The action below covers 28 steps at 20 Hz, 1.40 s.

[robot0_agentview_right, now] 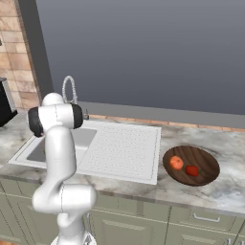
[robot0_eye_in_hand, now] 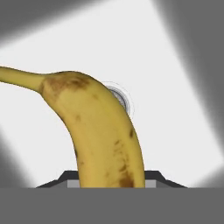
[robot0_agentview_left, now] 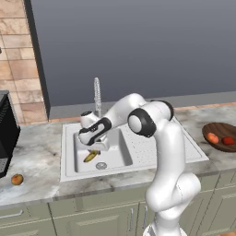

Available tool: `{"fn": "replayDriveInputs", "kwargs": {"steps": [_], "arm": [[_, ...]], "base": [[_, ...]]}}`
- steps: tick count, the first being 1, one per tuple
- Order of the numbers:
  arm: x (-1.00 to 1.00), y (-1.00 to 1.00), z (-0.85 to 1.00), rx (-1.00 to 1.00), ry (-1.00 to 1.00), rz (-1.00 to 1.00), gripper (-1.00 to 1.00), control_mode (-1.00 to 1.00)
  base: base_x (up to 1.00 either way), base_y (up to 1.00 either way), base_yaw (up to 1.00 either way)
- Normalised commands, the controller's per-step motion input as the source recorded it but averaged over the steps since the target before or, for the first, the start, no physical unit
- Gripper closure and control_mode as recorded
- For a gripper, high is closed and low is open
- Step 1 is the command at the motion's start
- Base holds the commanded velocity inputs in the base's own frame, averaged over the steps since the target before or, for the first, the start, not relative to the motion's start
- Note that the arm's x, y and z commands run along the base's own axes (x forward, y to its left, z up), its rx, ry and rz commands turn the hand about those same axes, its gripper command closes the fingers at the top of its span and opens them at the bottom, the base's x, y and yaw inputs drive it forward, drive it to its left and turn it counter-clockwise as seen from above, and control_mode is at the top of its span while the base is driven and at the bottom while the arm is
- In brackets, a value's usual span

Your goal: There is a mixed pile of frozen fruits and vegetables on the counter. Locate all the frozen vegetables and place the items in a bowl on the counter. Take all the frozen fruits and defrost them in a running sink.

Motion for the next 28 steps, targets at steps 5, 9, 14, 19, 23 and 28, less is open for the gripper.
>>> {"fn": "replayDriveInputs", "kwargs": {"steps": [5, 9, 14, 19, 23, 28], "arm": [[0.0, -0.06, -0.21, -0.01, 0.0, -0.01, 1.0, -1.0], [0.0, -0.1, -0.2, 0.0, 0.0, -0.01, 1.0, -1.0], [0.0, -0.1, -0.21, 0.0, 0.0, -0.01, 1.0, -1.0], [0.01, -0.08, -0.21, 0.0, 0.0, -0.01, 1.0, -1.0], [0.07, -0.05, -0.16, 0.0, 0.0, -0.01, 1.0, -1.0], [0.07, 0.0, -0.11, 0.0, 0.0, -0.01, 1.0, -1.0]], "base": [[0.0, 0.0, 0.0], [0.0, 0.0, 0.0], [0.0, 0.0, 0.0], [0.0, 0.0, 0.0], [0.0, 0.0, 0.0], [0.0, 0.0, 0.0]]}}
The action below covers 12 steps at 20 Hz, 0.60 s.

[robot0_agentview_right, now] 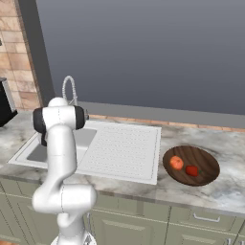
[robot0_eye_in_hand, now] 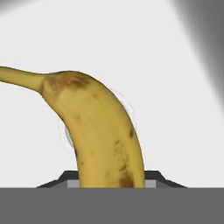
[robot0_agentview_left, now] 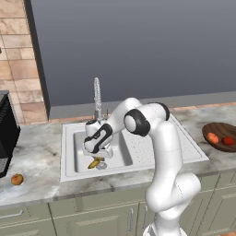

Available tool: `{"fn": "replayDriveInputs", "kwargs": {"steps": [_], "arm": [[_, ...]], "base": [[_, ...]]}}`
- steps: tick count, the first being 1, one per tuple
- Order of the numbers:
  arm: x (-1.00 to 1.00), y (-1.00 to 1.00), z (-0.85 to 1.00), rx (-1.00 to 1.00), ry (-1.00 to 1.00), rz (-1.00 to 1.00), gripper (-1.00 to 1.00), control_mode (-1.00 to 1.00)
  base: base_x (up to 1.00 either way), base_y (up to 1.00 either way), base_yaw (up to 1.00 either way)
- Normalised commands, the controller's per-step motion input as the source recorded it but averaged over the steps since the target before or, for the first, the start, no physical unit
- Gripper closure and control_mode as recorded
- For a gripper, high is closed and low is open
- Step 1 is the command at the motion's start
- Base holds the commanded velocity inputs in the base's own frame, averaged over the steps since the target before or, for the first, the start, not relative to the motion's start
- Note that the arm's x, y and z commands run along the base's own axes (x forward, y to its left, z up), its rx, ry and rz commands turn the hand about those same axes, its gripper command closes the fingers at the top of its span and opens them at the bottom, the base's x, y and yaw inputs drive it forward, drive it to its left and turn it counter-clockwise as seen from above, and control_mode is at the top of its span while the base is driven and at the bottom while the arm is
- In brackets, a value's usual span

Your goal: There is a mixed pile of frozen fruits and vegetables on the counter. Locate all the frozen vegetables and place the items in a bowl on the counter. Take all the frozen fruits and defrost them in a running sink.

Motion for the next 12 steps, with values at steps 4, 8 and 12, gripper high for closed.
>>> {"fn": "replayDriveInputs", "kwargs": {"steps": [4, 8, 12], "arm": [[0.09, 0.0, -0.08, 0.0, 0.0, -0.02, 1.0, -1.0], [0.08, 0.0, -0.07, 0.0, 0.0, -0.02, 1.0, -1.0], [0.07, 0.03, -0.07, 0.0, 0.0, -0.02, -1.0, -1.0]], "base": [[0.0, 0.0, 0.0], [0.0, 0.0, 0.0], [0.0, 0.0, 0.0]]}}
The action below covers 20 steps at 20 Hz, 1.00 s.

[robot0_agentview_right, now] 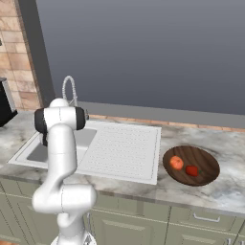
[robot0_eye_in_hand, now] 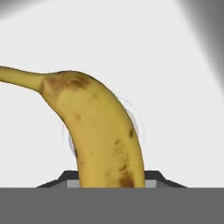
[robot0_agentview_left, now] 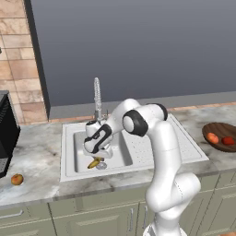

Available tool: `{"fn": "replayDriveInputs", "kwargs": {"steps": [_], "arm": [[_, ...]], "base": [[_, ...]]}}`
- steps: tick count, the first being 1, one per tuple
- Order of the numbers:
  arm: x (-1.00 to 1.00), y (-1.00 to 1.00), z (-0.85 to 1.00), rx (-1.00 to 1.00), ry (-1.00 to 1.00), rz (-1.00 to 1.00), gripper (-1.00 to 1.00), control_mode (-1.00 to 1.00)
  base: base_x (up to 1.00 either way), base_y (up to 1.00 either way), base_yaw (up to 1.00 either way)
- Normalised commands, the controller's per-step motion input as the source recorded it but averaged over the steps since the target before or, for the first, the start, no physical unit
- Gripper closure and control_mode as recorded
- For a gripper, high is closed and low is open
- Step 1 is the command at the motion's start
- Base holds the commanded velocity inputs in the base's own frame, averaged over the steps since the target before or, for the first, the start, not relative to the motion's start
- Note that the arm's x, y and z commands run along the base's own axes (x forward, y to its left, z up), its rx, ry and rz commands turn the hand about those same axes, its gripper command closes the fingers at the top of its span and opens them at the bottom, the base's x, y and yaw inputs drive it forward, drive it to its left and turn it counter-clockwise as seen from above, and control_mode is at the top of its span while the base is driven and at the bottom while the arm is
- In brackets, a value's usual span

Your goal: There is a mixed pile of frozen fruits and vegetables on the counter. Locate all the frozen vegetables and place the items in a bowl on the counter. Take all the frozen fruits and defrost them in a running sink.

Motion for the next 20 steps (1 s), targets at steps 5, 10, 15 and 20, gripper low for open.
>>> {"fn": "replayDriveInputs", "kwargs": {"steps": [5, 10, 15, 20], "arm": [[0.07, 0.1, -0.05, 0.0, 0.0, -0.02, -1.0, -1.0], [0.05, 0.02, 0.0, 0.0, 0.0, -0.02, -1.0, -1.0], [0.04, 0.0, 0.0, 0.0, 0.0, -0.02, -1.0, -1.0], [0.07, 0.03, 0.02, 0.0, 0.0, -0.02, -1.0, -1.0]], "base": [[0.0, 0.0, 0.0], [0.0, 0.0, 0.0], [0.0, 0.0, 0.0], [0.0, 0.0, 0.0]]}}
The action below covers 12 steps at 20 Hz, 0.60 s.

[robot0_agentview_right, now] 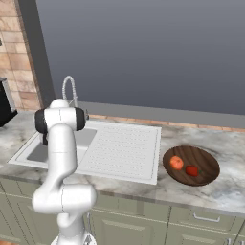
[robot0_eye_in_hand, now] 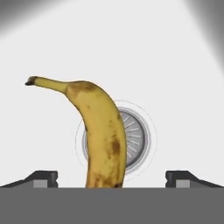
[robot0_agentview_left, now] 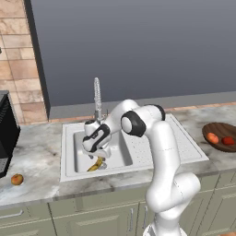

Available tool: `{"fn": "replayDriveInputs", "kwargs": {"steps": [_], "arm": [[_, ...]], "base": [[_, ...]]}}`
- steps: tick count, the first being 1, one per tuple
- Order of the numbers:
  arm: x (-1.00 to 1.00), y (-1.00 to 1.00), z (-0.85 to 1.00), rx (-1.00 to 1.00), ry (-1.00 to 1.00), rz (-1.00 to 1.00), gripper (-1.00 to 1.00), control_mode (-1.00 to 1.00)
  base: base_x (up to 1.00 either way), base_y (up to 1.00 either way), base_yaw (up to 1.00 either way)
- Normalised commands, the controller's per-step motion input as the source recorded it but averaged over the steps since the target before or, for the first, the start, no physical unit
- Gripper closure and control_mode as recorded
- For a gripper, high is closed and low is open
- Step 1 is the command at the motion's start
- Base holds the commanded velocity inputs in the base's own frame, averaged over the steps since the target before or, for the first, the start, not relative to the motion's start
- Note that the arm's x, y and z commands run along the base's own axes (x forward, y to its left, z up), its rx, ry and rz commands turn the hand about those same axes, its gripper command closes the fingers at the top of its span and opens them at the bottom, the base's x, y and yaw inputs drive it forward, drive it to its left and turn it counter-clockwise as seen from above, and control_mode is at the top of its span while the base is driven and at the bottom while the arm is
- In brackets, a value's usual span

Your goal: There is a mixed pile of frozen fruits and vegetables on the counter. Locate all the frozen vegetables and place the items in a bowl on the counter. Take all the frozen fruits and defrost them in a running sink.

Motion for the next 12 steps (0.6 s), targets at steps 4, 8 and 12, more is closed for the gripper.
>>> {"fn": "replayDriveInputs", "kwargs": {"steps": [4, 8, 12], "arm": [[0.11, 0.09, 0.08, 0.0, 0.0, -0.02, -1.0, -1.0], [0.15, 0.23, 0.03, 0.0, 0.0, 0.0, -1.0, -1.0], [0.09, 0.18, 0.06, 0.0, 0.0, 0.0, -1.0, -1.0]], "base": [[0.0, 0.0, 0.0], [0.0, 0.0, 0.0], [0.0, 0.0, 0.0]]}}
